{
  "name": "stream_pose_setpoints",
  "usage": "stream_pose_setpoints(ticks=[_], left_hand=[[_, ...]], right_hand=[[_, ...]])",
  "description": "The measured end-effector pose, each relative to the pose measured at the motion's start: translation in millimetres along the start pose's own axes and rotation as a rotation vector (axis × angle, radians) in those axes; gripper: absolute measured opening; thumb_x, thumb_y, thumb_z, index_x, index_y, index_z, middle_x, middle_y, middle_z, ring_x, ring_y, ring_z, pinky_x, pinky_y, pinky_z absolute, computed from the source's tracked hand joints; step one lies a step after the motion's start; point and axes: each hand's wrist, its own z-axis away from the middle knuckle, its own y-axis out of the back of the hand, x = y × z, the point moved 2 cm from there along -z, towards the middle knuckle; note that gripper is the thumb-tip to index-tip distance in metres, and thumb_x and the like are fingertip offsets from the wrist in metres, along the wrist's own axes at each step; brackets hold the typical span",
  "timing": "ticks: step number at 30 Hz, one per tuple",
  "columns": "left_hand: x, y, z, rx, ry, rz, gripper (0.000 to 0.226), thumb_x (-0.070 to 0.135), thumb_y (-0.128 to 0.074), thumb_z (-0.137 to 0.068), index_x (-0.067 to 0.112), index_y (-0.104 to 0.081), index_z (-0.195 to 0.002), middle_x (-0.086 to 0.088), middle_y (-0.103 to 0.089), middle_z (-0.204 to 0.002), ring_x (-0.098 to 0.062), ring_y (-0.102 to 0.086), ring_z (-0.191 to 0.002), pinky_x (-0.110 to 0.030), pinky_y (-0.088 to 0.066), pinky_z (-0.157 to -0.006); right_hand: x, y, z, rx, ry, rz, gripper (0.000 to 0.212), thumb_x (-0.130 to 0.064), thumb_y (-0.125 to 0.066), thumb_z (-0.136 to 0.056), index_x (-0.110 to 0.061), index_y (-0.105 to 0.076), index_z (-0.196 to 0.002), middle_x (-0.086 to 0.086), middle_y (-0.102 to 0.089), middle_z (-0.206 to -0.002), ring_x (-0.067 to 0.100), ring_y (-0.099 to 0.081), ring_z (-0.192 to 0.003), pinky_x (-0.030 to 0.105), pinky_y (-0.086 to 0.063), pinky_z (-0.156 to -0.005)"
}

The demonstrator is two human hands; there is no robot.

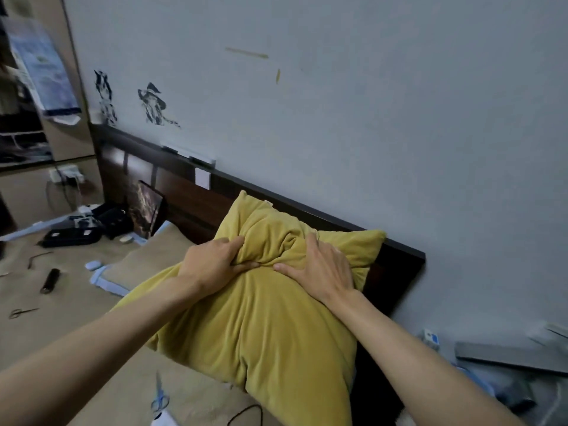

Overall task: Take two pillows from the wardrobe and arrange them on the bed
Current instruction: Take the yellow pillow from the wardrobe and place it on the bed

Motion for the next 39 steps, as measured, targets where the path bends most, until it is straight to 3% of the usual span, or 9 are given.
stream_pose_setpoints(ticks=[5,12,20,22,24,27,30,36,39], left_hand=[[8.7,-56.7,-31.6,-0.073,0.038,0.023,0.057,0.083,-0.032,-0.081,0.032,-0.043,-0.104,0.005,-0.056,-0.087,-0.018,-0.058,-0.079,-0.030,-0.038,-0.055],[24.6,-85.3,-27.4,-0.193,0.243,0.023,0.055,0.078,-0.037,-0.084,0.030,-0.047,-0.109,0.003,-0.058,-0.095,-0.019,-0.060,-0.086,-0.039,-0.052,-0.070],[21.6,-47.0,-28.9,0.110,0.163,-0.040,0.013,0.031,-0.050,-0.088,0.023,-0.052,-0.099,0.003,-0.055,-0.086,-0.020,-0.057,-0.076,-0.031,-0.040,-0.056],[20.6,-37.9,-28.9,0.145,0.100,-0.072,0.012,0.027,-0.053,-0.084,0.022,-0.054,-0.094,0.003,-0.055,-0.084,-0.019,-0.055,-0.074,-0.032,-0.043,-0.058],[9.1,-37.4,-27.3,0.171,0.053,-0.109,0.012,0.023,-0.060,-0.082,0.022,-0.056,-0.094,0.002,-0.056,-0.086,-0.018,-0.055,-0.075,-0.033,-0.042,-0.061],[-23.5,-43.4,-22.9,0.262,0.049,-0.112,0.011,0.019,-0.063,-0.085,0.021,-0.055,-0.093,0.000,-0.057,-0.089,-0.020,-0.054,-0.075,-0.034,-0.039,-0.061],[-64.1,-53.7,-23.0,0.362,0.150,-0.005,0.003,0.022,-0.053,-0.088,0.021,-0.052,-0.090,0.002,-0.054,-0.086,-0.018,-0.048,-0.072,-0.033,-0.035,-0.058],[-163.1,-120.9,-24.4,0.427,0.318,0.278,0.014,0.033,-0.049,-0.090,0.024,-0.049,-0.080,0.012,-0.045,-0.077,-0.012,-0.044,-0.066,-0.028,-0.030,-0.056],[-205.5,-165.4,-16.0,0.424,0.288,0.328,0.021,0.042,-0.038,-0.098,0.030,-0.046,-0.084,0.016,-0.039,-0.078,-0.009,-0.041,-0.066,-0.025,-0.030,-0.059]], right_hand=[[39.5,-52.6,-18.7,-0.083,0.009,-0.014,0.075,-0.091,-0.046,-0.069,-0.020,-0.043,-0.093,-0.005,-0.054,-0.075,0.013,-0.045,-0.062,0.032,-0.047,-0.066],[70.2,-114.4,-33.6,-0.280,0.153,-0.141,0.080,-0.092,-0.041,-0.069,-0.019,-0.044,-0.103,-0.002,-0.063,-0.083,0.015,-0.060,-0.071,0.033,-0.053,-0.064],[90.2,-132.8,-104.5,-0.357,0.269,-0.467,0.061,-0.090,-0.023,-0.081,-0.033,-0.043,-0.081,-0.011,-0.056,-0.077,0.003,-0.055,-0.062,0.031,-0.054,-0.058],[88.3,-138.0,-135.6,-0.310,0.248,-0.449,0.066,-0.092,-0.020,-0.080,-0.034,-0.049,-0.088,-0.011,-0.059,-0.092,0.001,-0.057,-0.072,0.028,-0.053,-0.062],[77.3,-152.4,-161.9,-0.396,0.197,-0.456,0.090,-0.098,-0.023,-0.071,-0.029,-0.052,-0.120,-0.002,-0.057,-0.124,0.011,-0.059,-0.104,0.036,-0.052,-0.083],[37.5,-180.7,-183.4,-0.656,0.101,-0.586,0.123,-0.104,-0.033,-0.058,-0.023,-0.026,-0.152,0.005,-0.033,-0.157,0.029,-0.035,-0.140,0.056,-0.025,-0.114],[-19.1,-214.3,-193.8,-0.732,0.005,-0.679,0.128,-0.105,-0.031,-0.055,-0.028,-0.015,-0.155,0.003,-0.028,-0.160,0.031,-0.027,-0.145,0.059,-0.008,-0.119],[-115.0,-308.7,-198.9,-0.856,-0.062,-0.406,0.133,-0.106,-0.013,-0.054,-0.014,-0.031,-0.149,0.010,-0.048,-0.146,0.030,-0.044,-0.132,0.049,-0.032,-0.108],[-130.3,-355.2,-179.4,-0.899,-0.103,-0.356,0.113,-0.105,-0.018,-0.056,-0.021,-0.059,-0.120,0.005,-0.069,-0.115,0.028,-0.062,-0.106,0.041,-0.048,-0.088]])
